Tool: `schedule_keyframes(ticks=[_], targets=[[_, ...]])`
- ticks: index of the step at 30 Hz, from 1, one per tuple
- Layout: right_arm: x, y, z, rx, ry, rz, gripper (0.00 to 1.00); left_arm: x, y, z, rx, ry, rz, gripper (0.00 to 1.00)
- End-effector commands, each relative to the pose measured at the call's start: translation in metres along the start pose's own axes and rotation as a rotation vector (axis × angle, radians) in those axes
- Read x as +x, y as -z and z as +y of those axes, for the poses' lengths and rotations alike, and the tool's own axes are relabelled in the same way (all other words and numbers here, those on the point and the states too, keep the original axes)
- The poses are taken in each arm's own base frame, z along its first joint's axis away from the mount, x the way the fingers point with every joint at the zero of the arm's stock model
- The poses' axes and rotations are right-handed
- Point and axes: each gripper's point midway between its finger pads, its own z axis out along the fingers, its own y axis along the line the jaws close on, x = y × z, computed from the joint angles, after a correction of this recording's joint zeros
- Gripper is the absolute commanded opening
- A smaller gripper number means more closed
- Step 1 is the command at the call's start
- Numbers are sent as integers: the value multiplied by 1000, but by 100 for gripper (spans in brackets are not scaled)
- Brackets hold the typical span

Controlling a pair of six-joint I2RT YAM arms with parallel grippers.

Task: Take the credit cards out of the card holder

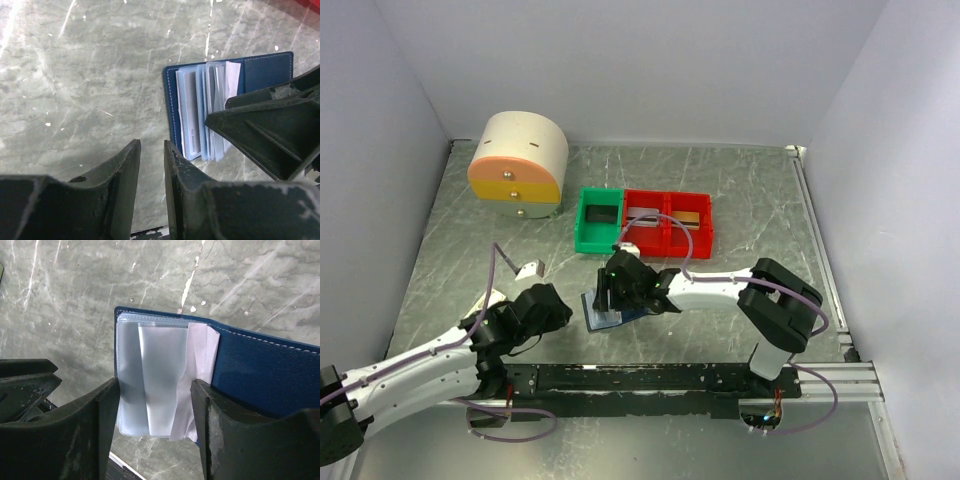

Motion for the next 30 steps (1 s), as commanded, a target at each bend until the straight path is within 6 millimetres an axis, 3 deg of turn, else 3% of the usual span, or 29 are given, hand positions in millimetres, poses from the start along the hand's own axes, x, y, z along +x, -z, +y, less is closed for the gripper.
schedule_keyframes(ticks=[1,10,14,22,30], targets=[[34,-3,-34,90,-7,116,54,-6,1,-22,76,2,-8,37],[33,-7,-45,161,16,123,57,-6,0,-25,82,-3,0,36],[34,-7,-43,155,19,127,52,-6,0,-27,87,-3,-2,36],[28,0,-21,-45,-50,106,43,-3,-1,-43,159,-33,21,37],[31,5,-18,-148,-90,127,44,-1,1,-69,283,-67,40,38]])
